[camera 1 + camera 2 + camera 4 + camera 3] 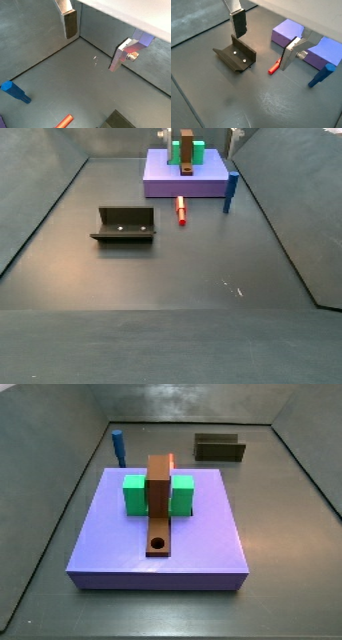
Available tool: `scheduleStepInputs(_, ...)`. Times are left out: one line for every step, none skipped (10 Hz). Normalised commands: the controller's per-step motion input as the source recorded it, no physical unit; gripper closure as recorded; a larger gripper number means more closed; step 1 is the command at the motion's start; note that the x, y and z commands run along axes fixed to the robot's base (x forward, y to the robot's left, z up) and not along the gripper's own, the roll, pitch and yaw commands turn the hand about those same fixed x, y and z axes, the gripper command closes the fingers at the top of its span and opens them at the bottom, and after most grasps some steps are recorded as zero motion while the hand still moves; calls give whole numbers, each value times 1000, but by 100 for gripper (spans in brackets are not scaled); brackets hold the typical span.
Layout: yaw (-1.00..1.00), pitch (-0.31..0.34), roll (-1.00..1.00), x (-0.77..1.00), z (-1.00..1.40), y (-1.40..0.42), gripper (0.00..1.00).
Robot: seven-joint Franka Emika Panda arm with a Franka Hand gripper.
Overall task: Pick up the blue object. Move up. Move to above the board. Insert the blue object.
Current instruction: Pick up the blue object.
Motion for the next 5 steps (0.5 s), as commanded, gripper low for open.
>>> scheduleStepInputs(-3, 30, 0, -29, -146, 20, 0)
scheduleStepInputs(0, 40, 0, -11, -154, 31, 0)
scheduleStepInputs(0, 50, 0, 0, -149, 29, 0)
scheduleStepInputs(0, 47, 0, 0, -134, 23, 0)
scheduleStepInputs(0, 64, 0, 0, -120, 0, 0)
